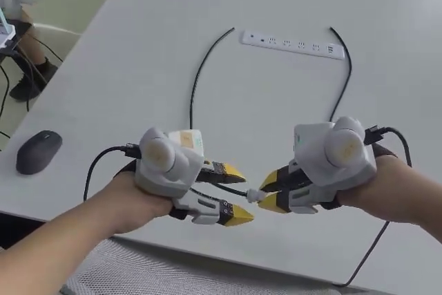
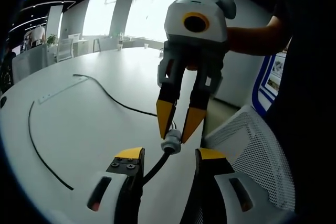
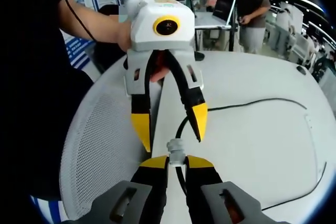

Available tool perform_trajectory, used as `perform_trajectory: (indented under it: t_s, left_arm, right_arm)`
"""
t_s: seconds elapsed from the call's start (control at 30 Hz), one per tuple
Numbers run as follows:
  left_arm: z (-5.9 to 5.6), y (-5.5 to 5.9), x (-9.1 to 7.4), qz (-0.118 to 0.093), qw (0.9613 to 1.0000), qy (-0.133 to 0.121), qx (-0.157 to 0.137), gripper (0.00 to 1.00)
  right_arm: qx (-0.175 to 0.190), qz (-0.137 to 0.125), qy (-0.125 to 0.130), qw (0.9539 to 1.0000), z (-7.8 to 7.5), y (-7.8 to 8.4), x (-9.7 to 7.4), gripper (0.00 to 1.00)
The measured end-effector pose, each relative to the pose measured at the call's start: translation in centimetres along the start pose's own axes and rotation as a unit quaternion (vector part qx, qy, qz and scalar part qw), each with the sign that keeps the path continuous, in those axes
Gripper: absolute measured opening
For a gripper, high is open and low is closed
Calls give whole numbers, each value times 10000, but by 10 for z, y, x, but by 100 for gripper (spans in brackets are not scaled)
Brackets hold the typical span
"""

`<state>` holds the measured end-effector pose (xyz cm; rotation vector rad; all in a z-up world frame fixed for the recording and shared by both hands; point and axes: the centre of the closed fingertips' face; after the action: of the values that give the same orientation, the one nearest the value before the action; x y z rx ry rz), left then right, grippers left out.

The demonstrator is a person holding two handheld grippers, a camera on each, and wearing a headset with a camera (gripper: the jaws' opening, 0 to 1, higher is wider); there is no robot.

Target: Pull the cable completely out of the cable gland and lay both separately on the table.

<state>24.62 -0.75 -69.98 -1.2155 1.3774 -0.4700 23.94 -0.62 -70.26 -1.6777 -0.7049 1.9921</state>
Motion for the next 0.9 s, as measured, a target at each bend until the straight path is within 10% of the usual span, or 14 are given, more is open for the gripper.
perform_trajectory:
  t_s: [0.9]
  left_arm:
    - [-2, -6, 7, -136, 9997, 155, -110, 16]
  right_arm:
    - [-634, -41, 110, 9979, 0, 6, -2, 7]
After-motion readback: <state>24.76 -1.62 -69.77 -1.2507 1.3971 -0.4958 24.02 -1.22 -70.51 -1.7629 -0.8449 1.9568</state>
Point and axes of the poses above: the centre of the closed fingertips' face, and the gripper's own axes: x roughly forward along the fingers, z roughly to its left, y roughly out of its underside
